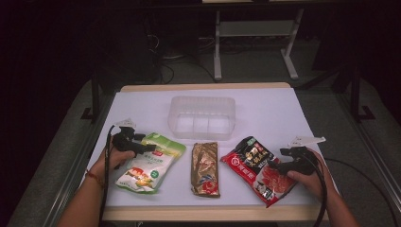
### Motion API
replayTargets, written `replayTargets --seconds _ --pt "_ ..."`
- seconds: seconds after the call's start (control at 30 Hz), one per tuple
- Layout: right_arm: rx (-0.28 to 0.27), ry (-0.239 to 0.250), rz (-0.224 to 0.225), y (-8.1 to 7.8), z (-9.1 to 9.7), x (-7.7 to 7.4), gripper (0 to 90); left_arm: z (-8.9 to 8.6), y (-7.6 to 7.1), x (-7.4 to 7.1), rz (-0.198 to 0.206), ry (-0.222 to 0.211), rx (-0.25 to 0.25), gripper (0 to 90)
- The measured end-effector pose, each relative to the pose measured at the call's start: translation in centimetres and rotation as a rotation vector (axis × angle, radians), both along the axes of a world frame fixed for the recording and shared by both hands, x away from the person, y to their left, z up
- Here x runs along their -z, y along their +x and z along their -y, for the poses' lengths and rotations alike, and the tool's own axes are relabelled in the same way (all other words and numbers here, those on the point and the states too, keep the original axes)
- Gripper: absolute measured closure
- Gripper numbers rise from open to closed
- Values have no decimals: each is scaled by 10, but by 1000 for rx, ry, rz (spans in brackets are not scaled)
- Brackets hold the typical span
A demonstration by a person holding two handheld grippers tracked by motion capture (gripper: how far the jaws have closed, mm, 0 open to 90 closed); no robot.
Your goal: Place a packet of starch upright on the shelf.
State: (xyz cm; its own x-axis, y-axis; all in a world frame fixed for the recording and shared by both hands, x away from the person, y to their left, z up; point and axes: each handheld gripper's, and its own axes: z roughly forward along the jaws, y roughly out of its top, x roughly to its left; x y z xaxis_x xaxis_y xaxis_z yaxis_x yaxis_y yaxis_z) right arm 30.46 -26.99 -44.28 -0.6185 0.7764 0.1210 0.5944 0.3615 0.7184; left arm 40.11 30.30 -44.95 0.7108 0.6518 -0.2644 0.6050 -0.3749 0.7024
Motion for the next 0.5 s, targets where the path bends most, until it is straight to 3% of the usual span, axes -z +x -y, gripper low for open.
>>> replayTargets --seconds 0.1,0.13,0.2,0.27,0.37,0.5 --pt "0 6 -3 -1 1 0 229 4 1 0 -20 -20 44 146" --pt "-2 5 -2 -1 1 0 229 5 -1 0 -32 -33 75 196" --pt "-1 10 -4 -2 2 0 229 10 -5 -2 -20 -2 114 233" --pt "-1 13 -4 -2 3 0 229 10 -6 -2 -32 -7 129 269" --pt "2 17 -12 -3 4 0 229 8 -6 -2 -39 -6 123 396" --pt "-7 29 -22 -2 5 0 229 11 -7 -2 -26 8 126 544"
